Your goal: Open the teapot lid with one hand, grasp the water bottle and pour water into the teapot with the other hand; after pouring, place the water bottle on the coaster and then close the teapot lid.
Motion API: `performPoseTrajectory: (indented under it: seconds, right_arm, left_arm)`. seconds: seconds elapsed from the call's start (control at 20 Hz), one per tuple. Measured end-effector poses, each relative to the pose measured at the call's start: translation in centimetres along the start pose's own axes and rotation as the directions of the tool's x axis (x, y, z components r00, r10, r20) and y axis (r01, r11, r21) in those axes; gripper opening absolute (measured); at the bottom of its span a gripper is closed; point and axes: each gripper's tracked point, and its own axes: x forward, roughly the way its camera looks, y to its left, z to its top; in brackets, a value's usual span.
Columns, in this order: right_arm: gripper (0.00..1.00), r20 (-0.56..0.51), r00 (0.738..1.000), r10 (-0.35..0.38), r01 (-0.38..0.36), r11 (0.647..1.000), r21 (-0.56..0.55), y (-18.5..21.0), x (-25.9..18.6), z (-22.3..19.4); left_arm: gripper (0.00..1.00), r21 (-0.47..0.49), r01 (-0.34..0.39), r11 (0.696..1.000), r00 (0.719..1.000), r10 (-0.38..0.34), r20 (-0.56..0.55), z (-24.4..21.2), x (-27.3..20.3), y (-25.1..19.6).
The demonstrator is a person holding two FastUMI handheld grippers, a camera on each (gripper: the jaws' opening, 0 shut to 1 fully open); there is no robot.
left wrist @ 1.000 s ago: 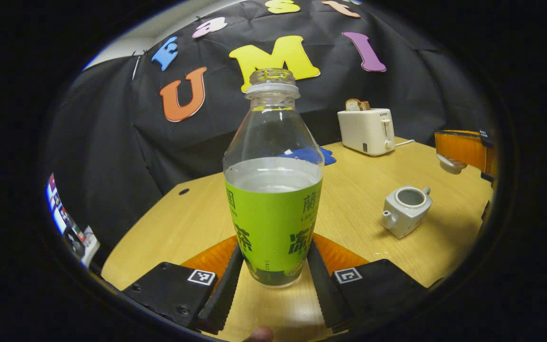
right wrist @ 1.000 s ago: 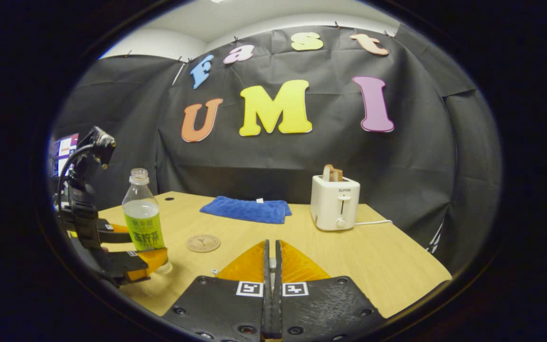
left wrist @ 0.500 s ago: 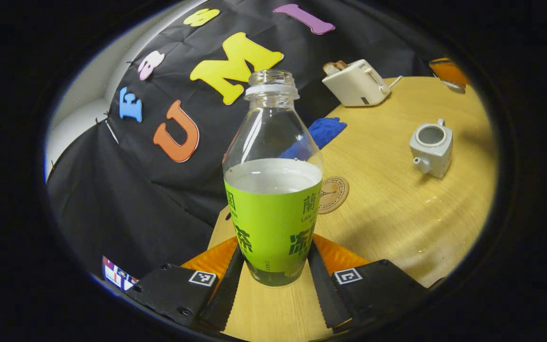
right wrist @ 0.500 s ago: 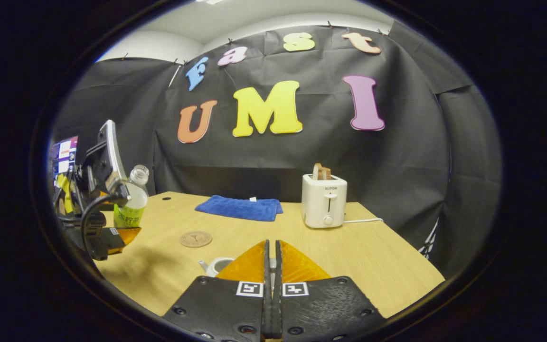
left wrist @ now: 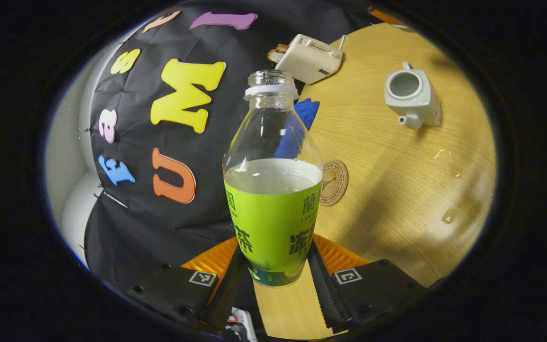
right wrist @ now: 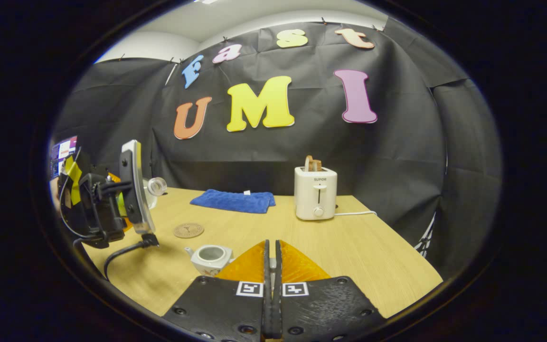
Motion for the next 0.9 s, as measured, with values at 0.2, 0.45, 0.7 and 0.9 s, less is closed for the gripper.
performPoseTrajectory:
  seconds: [0.2,0.45,0.7,0.9]
  right_arm:
    - [0.00,-0.009,1.000,-0.006,0.006,1.000,0.021,-1.1,-0.1,-0.9]
    - [0.00,-0.016,1.000,-0.019,0.020,0.999,0.035,-2.4,-0.3,-1.7]
    - [0.00,-0.009,1.000,-0.021,0.021,0.999,0.037,-2.6,-0.7,-1.9]
    - [0.00,-0.003,1.000,-0.022,0.022,0.999,0.036,-3.0,-1.0,-2.0]
  left_arm:
    - [0.75,0.143,0.015,0.990,1.000,-0.013,-0.014,0.7,-0.2,-0.7]
    - [0.74,0.259,0.027,0.965,0.999,-0.022,-0.023,1.3,-0.2,-1.4]
    - [0.72,0.342,0.019,0.939,1.000,-0.018,-0.007,3.1,-0.5,-1.7]
    - [0.75,0.410,-0.004,0.912,1.000,0.006,-0.004,4.3,-0.3,-1.5]
